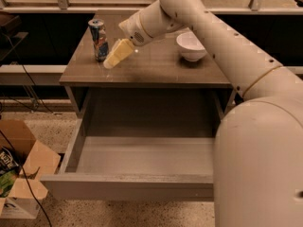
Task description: Place redbull can into top drawer
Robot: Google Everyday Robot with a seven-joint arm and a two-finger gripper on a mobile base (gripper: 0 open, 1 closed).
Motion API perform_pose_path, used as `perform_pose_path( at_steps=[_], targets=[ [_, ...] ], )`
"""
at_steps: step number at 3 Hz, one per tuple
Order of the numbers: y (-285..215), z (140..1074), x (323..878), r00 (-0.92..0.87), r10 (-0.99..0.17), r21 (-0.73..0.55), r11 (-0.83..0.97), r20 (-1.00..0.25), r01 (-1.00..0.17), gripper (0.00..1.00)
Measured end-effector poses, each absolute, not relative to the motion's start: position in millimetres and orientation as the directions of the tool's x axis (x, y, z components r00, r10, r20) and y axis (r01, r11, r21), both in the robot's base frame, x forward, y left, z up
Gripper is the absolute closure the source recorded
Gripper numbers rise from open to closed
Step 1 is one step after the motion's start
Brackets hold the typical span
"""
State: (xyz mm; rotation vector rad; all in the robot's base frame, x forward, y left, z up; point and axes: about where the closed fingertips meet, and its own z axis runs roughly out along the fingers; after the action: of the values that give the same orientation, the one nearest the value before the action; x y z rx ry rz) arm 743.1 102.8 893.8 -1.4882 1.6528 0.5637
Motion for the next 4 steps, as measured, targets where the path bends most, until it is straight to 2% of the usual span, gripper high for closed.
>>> perform_pose_path(
  at_steps=[3,4],
  targets=[
    [161,905,774,0.121,-0.476,-0.216,0.151,-0.871,-0.965,0.0],
    [178,905,782,0.133,-0.444,-0.209,0.127,-0.886,-0.97,0.15]
  ],
)
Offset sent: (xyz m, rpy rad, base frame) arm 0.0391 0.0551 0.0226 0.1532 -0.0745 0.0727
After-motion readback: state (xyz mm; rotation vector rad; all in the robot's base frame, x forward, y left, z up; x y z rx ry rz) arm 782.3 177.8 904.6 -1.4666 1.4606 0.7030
